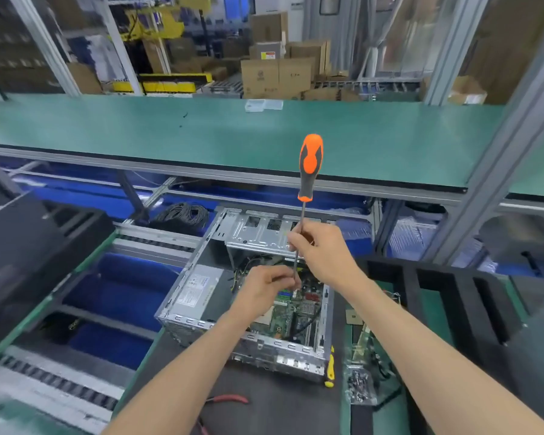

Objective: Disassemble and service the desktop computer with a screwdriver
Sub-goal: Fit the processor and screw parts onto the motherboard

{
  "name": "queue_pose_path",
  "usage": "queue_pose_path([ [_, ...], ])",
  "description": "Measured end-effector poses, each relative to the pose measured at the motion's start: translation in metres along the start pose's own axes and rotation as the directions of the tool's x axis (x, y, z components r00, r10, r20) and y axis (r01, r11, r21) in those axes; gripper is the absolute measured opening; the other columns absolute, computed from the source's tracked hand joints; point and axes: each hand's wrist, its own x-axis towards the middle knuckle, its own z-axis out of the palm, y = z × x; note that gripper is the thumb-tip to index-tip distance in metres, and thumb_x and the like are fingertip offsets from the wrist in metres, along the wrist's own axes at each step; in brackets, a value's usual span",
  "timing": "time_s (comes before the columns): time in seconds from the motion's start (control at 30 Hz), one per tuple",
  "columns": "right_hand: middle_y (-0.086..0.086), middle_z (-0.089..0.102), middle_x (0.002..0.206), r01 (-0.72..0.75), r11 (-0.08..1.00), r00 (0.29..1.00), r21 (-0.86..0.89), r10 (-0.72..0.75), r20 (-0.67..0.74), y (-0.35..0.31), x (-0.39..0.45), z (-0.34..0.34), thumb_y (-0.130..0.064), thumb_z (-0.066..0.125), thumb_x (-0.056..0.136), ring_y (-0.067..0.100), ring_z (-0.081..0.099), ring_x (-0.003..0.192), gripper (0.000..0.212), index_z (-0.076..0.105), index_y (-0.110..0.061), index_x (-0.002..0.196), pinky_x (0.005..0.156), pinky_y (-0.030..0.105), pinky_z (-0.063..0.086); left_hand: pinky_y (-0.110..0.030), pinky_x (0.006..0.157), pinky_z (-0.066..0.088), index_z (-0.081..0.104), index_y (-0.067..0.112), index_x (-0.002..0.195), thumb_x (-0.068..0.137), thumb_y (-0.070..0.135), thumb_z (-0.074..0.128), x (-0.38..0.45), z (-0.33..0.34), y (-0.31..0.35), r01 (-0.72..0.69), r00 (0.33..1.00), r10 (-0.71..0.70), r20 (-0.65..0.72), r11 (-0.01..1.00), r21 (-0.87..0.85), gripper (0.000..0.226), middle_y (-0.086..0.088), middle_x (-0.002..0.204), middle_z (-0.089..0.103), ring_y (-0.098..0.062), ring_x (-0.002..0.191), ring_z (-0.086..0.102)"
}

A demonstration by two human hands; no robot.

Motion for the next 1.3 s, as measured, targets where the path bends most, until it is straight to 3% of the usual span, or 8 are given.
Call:
queue_pose_path([
  [0.1, -0.001, 0.069, 0.07, 0.016, 1.0, 1.0, -0.006, -0.016, 0.005, -0.007, 0.027, 0.014, -0.02, 0.064, 0.093, 0.01, 0.057, 0.065, 0.015, 0.068, -0.014, 0.081, 0.064, 0.026, 0.042, -0.022, 0.085, 0.054, 0.079, 0.016, 0.086, 0.092, 0.002, 0.065, 0.001, -0.021, -0.024, 0.105, 0.994, -0.104, -0.034, 0.994, 0.027, 0.02, 0.003, 0.084, 0.077, -0.013, 0.086, 0.071],
  [0.27, 0.009, 0.069, 0.084, 0.006, 0.999, 1.0, -0.039, -0.005, 0.024, -0.008, 0.053, 0.039, -0.037, 0.067, 0.093, 0.023, 0.064, 0.089, 0.031, 0.062, -0.01, 0.106, 0.08, 0.04, 0.05, -0.015, 0.072, 0.054, 0.079, 0.013, 0.087, 0.093, 0.002, 0.064, 0.01, -0.04, -0.036, 0.196, 0.978, -0.188, -0.087, 0.977, 0.089, 0.019, 0.001, 0.081, 0.076, -0.009, 0.073, 0.068],
  [0.4, -0.002, 0.063, 0.076, 0.094, 0.993, 0.993, 0.078, -0.088, -0.08, -0.013, 0.064, 0.046, -0.044, 0.066, 0.092, 0.018, 0.06, 0.071, 0.036, 0.042, -0.024, 0.111, 0.064, 0.037, 0.048, -0.004, 0.062, 0.041, 0.071, 0.027, 0.074, 0.094, 0.01, 0.065, 0.012, -0.045, -0.042, 0.201, 0.98, -0.188, -0.073, 0.941, 0.272, 0.026, 0.014, 0.067, 0.068, 0.008, 0.058, 0.06],
  [0.5, -0.001, 0.054, 0.072, 0.25, 0.968, 0.957, -0.009, -0.248, -0.151, -0.02, 0.079, 0.043, -0.039, 0.063, 0.094, 0.018, 0.05, 0.061, 0.03, 0.038, -0.028, 0.106, 0.056, 0.036, 0.043, -0.007, 0.06, 0.037, 0.073, 0.023, 0.082, 0.095, 0.017, 0.064, 0.01, -0.049, -0.047, 0.183, 0.983, -0.171, -0.064, 0.906, 0.382, 0.016, 0.016, 0.068, 0.065, 0.006, 0.057, 0.057],
  [0.63, 0.003, 0.047, 0.065, 0.402, 0.915, 0.916, -0.016, -0.402, -0.003, -0.036, 0.097, 0.045, -0.025, 0.06, 0.095, 0.018, 0.05, 0.055, 0.039, 0.035, -0.031, 0.125, 0.052, 0.039, 0.044, -0.017, 0.067, 0.046, 0.065, 0.029, 0.087, 0.096, 0.027, 0.064, 0.004, -0.056, -0.05, 0.184, 0.983, -0.163, -0.086, 0.89, 0.417, 0.01, 0.015, 0.079, 0.067, -0.002, 0.07, 0.063],
  [0.83, 0.001, 0.044, 0.067, 0.562, 0.826, 0.816, 0.04, -0.561, 0.138, -0.043, 0.104, 0.057, -0.02, 0.055, 0.096, 0.026, 0.057, 0.064, 0.041, 0.035, -0.03, 0.131, 0.061, 0.045, 0.046, -0.005, 0.079, 0.025, 0.07, 0.029, 0.086, 0.093, 0.027, 0.064, -0.006, -0.075, -0.05, 0.08, 0.971, 0.062, -0.232, 0.829, 0.554, 0.009, 0.031, 0.072, 0.053, 0.015, 0.088, 0.043],
  [1.07, -0.009, 0.037, 0.065, 0.633, 0.759, 0.743, 0.15, -0.651, 0.159, -0.047, 0.112, 0.078, -0.016, 0.059, 0.093, 0.011, 0.049, 0.06, 0.044, 0.036, -0.028, 0.129, 0.057, 0.034, 0.04, -0.02, 0.085, 0.038, 0.068, 0.018, 0.092, 0.094, 0.022, 0.058, -0.027, -0.087, -0.054, 0.133, 0.964, 0.0, -0.265, 0.864, 0.486, 0.011, 0.011, 0.092, 0.064, -0.004, 0.092, 0.052],
  [1.3, -0.018, 0.039, 0.069, 0.609, 0.762, 0.722, 0.218, -0.647, 0.245, -0.031, 0.107, 0.109, -0.015, 0.059, 0.093, 0.007, 0.051, 0.063, 0.043, 0.037, -0.025, 0.128, 0.058, 0.024, 0.032, -0.001, 0.087, 0.033, 0.077, 0.014, 0.085, 0.081, 0.005, 0.075, -0.031, -0.093, -0.057, 0.249, 0.934, -0.121, -0.336, 0.895, 0.37, 0.011, 0.015, 0.11, 0.06, 0.015, 0.096, 0.053],
])
